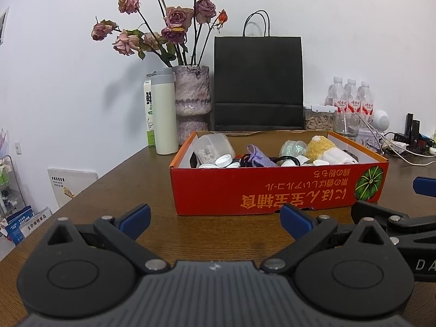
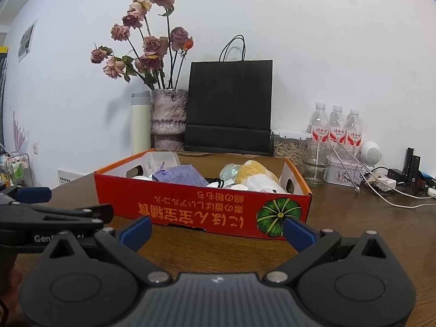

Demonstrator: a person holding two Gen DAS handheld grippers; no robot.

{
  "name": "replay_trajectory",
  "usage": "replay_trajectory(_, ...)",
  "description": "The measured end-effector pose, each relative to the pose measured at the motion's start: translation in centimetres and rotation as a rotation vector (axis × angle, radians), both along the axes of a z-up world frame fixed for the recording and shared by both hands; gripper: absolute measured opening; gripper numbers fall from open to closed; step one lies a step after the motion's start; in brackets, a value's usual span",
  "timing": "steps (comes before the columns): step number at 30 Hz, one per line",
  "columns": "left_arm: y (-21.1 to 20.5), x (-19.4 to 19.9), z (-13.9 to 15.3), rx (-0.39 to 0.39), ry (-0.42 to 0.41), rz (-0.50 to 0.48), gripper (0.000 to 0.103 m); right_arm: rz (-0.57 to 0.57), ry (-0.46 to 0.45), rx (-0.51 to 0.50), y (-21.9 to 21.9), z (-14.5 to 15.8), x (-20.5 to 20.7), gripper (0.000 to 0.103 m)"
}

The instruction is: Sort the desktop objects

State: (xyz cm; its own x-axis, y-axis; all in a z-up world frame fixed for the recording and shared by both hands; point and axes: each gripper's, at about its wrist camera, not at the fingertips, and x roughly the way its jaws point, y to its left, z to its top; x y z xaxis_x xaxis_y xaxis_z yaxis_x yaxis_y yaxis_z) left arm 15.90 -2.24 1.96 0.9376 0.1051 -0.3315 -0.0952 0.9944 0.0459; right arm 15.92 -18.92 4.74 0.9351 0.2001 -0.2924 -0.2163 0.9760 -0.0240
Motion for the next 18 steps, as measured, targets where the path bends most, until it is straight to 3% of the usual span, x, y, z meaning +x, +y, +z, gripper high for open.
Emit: replay_trajectory(18, -0.2, 1.3, -0.4, 0.020, 0.084, 0.021, 0.103, -0.037, 0.055, -0.041, 0.6, -0.3, 1.0, 0.103)
